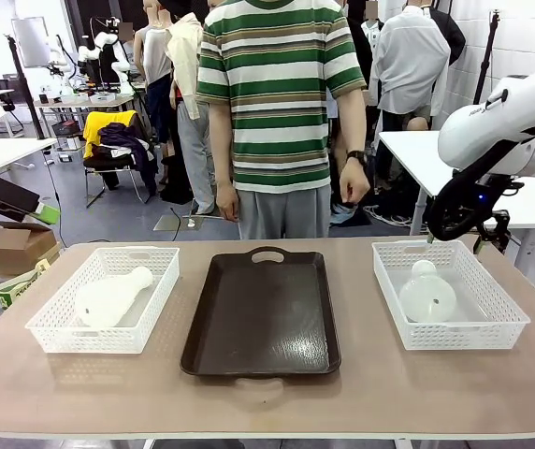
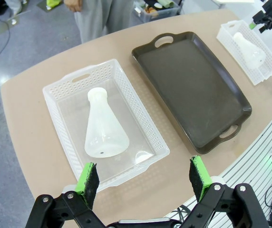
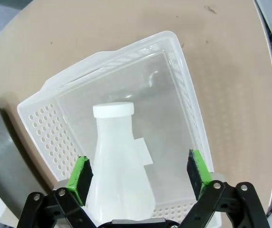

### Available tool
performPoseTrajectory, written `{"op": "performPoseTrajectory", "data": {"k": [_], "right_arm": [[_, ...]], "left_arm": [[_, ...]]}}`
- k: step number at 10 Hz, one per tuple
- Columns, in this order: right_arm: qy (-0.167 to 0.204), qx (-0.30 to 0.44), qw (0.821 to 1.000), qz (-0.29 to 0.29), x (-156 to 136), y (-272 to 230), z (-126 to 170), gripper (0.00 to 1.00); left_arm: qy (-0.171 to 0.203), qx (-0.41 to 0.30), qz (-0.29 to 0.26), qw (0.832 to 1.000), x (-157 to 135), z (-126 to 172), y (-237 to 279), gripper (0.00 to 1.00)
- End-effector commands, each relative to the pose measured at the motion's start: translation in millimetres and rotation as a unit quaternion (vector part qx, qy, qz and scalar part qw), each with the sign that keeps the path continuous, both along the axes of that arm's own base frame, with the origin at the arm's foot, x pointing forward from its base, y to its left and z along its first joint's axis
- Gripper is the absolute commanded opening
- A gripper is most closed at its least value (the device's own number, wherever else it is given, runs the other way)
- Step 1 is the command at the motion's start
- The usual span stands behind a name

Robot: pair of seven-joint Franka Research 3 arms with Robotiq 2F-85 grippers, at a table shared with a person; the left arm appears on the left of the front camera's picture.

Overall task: Prepare the laboratory tools.
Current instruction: Pick up the Big flask that the person points to.

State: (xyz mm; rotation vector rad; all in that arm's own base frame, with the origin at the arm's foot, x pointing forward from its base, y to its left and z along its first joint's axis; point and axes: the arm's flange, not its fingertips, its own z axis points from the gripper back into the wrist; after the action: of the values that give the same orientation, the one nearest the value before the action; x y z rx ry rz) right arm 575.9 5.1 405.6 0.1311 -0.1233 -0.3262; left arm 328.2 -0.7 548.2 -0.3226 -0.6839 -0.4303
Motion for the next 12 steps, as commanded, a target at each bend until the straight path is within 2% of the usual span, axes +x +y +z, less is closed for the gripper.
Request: {"op": "performPoseTrajectory", "data": {"k": [1,5,8,10,12], "right_arm": [[-0.001,0.000,1.000,-0.001,-1,-1,2,1.00],[0.021,-0.016,1.000,-0.014,10,36,-19,1.00],[0.049,-0.061,0.995,-0.055,15,47,-41,1.00],[0.034,-0.072,0.994,-0.075,25,47,-55,1.00],[0.035,-0.067,0.995,-0.071,34,51,-68,1.00]], "left_arm": [[-0.001,0.007,-0.007,1.000,0,-1,3,1.00],[-0.001,0.007,-0.007,1.000,0,-1,3,1.00],[-0.001,0.007,-0.007,1.000,0,-1,3,1.00],[-0.001,0.007,-0.007,1.000,0,-1,3,1.00],[-0.001,0.007,-0.007,1.000,0,-1,3,1.00]]}}
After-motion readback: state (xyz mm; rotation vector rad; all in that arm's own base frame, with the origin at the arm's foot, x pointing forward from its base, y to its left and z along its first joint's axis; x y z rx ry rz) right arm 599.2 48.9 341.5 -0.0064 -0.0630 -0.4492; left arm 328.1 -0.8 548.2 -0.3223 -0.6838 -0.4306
